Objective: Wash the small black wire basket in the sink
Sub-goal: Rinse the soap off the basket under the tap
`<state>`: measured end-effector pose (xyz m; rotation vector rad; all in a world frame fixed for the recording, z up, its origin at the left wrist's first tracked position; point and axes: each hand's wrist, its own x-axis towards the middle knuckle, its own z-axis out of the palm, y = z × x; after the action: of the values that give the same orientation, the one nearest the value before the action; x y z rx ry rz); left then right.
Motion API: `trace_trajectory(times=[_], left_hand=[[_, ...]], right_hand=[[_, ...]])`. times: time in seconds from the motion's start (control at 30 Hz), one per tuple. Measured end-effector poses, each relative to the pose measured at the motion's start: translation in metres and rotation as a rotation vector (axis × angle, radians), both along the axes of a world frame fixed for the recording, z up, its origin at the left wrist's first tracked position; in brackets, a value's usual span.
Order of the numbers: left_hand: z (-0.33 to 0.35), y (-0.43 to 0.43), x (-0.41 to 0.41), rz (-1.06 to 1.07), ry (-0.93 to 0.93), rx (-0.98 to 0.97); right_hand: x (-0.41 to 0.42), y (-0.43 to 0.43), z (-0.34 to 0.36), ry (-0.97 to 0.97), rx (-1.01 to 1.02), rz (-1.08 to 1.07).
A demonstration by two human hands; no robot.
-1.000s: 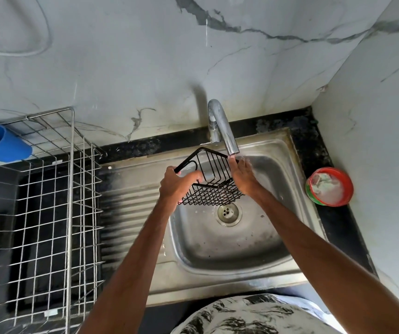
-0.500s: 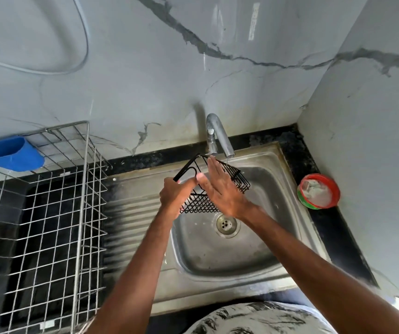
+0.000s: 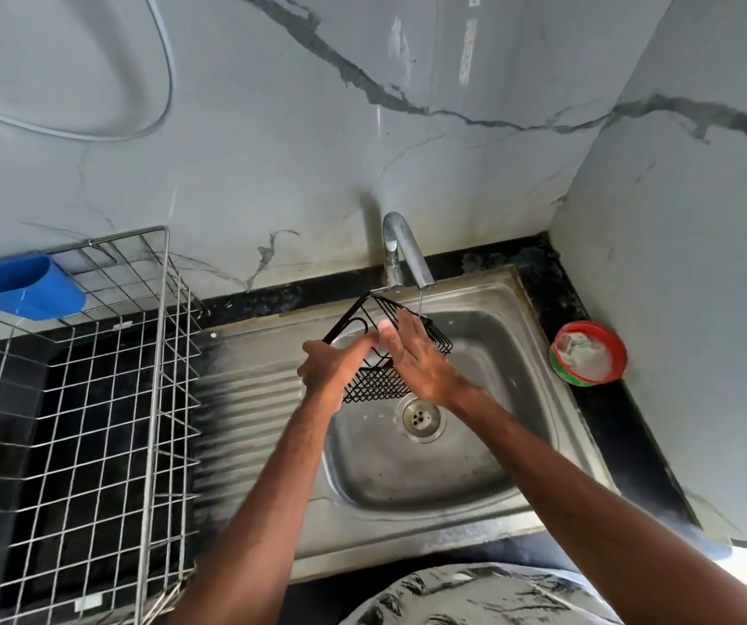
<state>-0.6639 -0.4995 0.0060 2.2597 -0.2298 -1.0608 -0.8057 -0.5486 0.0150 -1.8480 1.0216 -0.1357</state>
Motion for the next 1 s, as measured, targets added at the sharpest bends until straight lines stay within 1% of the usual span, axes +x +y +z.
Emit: trace_trajectory(times=[0.1, 0.17, 0.23, 0.3, 0.37, 0.43, 0.53, 0.6, 0.63, 0.77, 0.8, 0.9, 0.97, 1.0], left_hand=[[0.0, 0.001, 0.005, 0.01, 0.022, -0.011], [-0.002, 0.001, 0.01, 0.017, 0.012, -0.014], [-0.002, 0.0, 0.013, 0.016, 0.014, -0.013], [-0.001, 0.0, 0.012, -0.009, 0.02, 0.001], [-0.003, -0.001, 0.011, -0.042, -0.001, 0.024], [-0.006, -0.002, 0.013, -0.058, -0.012, 0.04], [-0.009, -0.002, 0.021, -0.021, 0.033, 0.03], [-0.007, 0.001, 0.021, -0.048, 0.058, 0.019], [-0.004, 0.002, 0.02, -0.071, 0.063, 0.005], [-0.001, 0.001, 0.02, -0.087, 0.064, -0.016], [-0.002, 0.0, 0.021, -0.076, 0.069, -0.013], [-0.006, -0.003, 0.026, -0.065, 0.07, 0.005], [-0.007, -0.005, 0.028, -0.062, 0.053, -0.003], [-0.008, -0.005, 0.029, -0.06, 0.05, 0.0]], right_hand=[[-0.002, -0.022, -0.024, 0.083, 0.025, 0.052], [-0.002, -0.035, -0.033, 0.113, 0.134, -0.046], [-0.001, -0.047, -0.031, 0.086, 0.205, -0.13], [0.0, -0.057, -0.019, 0.059, 0.296, -0.111], [0.001, -0.07, -0.023, 0.137, 0.377, -0.058], [0.005, -0.083, -0.036, 0.269, 0.419, -0.028], [0.017, -0.097, -0.042, 0.365, 0.418, -0.103], [0.022, -0.103, -0.041, 0.303, 0.451, -0.205], [0.023, -0.107, -0.044, 0.264, 0.455, -0.256], [0.027, -0.118, -0.049, 0.281, 0.341, -0.339], [0.031, -0.12, -0.052, 0.315, 0.277, -0.335], [0.041, -0.11, -0.054, 0.366, 0.223, -0.279], [0.047, -0.091, -0.038, 0.249, 0.18, -0.179], [0.05, -0.081, -0.03, 0.181, 0.119, -0.106]])
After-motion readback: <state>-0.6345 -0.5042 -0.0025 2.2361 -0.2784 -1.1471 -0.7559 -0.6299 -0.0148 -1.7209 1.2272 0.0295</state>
